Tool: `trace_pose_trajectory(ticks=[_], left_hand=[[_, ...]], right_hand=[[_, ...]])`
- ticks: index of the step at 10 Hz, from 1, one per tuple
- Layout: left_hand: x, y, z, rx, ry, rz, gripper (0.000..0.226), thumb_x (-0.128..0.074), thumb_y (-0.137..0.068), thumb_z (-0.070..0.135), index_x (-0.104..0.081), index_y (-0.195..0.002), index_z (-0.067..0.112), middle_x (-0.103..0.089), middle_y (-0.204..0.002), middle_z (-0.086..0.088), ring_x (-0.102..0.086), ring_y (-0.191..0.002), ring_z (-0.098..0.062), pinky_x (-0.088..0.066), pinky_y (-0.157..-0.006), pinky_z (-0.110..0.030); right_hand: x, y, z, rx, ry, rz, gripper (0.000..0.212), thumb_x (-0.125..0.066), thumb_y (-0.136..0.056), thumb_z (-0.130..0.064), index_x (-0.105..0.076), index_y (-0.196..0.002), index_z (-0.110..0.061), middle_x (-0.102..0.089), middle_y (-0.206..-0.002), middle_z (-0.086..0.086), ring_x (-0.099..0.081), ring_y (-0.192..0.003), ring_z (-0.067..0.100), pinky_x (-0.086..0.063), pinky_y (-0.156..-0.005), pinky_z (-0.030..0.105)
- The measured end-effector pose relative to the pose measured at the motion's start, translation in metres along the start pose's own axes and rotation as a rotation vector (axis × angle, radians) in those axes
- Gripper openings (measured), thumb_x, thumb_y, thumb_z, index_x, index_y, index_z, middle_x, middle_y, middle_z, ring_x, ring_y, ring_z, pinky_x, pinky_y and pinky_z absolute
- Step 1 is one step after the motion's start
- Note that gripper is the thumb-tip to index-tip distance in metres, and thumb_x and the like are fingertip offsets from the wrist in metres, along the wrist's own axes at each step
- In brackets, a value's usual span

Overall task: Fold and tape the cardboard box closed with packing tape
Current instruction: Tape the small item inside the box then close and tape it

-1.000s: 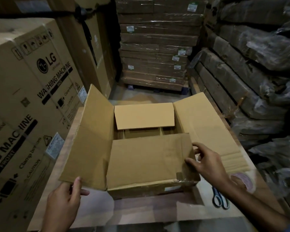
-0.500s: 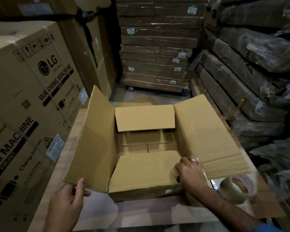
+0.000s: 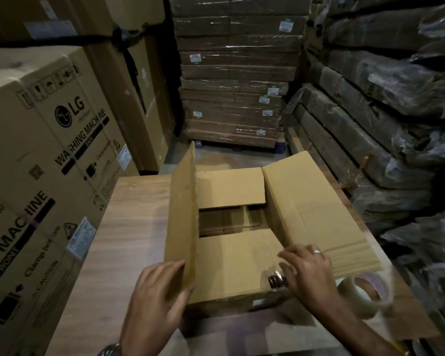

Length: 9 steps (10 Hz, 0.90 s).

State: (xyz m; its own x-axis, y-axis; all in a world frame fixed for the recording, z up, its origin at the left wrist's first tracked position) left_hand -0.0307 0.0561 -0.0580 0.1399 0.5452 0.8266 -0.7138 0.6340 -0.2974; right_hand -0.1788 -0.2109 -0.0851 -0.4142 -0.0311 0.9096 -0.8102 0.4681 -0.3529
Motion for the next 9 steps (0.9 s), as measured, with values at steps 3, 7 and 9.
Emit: trace_pose_trajectory(ticks=[3,7,9], left_hand=[[-0.063,-0.007,0.007,-0.142,-0.093,-0.173,0.056,-0.072,-0.062,0.049,-0.064,-0.113,0.025,-0.064,-0.118,0.007,-0.050,-0.111,-0.012,-0.055,-0.083,-0.034],[-0.085,-0.004,0.001,-0.152,-0.265,-0.381,0.075,-0.089,-0.034,0.054,-0.066,-0.102,0.035,-0.064,-0.111,0.014,-0.069,-0.088,-0.012,-0.058,-0.061,-0.028],[-0.007,-0.028,0.047,0.003,0.368,-0.257,0.080,-0.071,-0.060,0.070,-0.051,-0.130,0.039,-0.057,-0.128,0.025,-0.052,-0.120,0.003,-0.044,-0.099,-0.026]], right_hand=[[0.066,0.014,0.078,-0.534,-0.102,0.393,0.030,-0.077,-0.077,-0.012,-0.070,-0.106,-0.013,-0.059,-0.098,0.014,-0.053,-0.090,0.037,-0.047,-0.078,0.047],[0.027,0.061,0.102,-1.173,-0.459,0.361,0.095,-0.084,-0.070,-0.023,-0.027,-0.142,0.003,-0.032,-0.141,0.030,-0.029,-0.133,0.040,-0.023,-0.108,0.047],[-0.026,0.069,0.127,-1.227,-0.942,0.277,0.031,-0.082,-0.070,-0.028,-0.064,-0.087,-0.009,-0.072,-0.081,0.005,-0.068,-0.090,0.035,-0.053,-0.085,0.060]])
Point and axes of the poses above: each hand's wrist, its own y-axis away from the middle knuckle, its own x-axis out of the back of the hand, z = x × y, the point moved 5 cm from there along -y, towards the middle knuckle
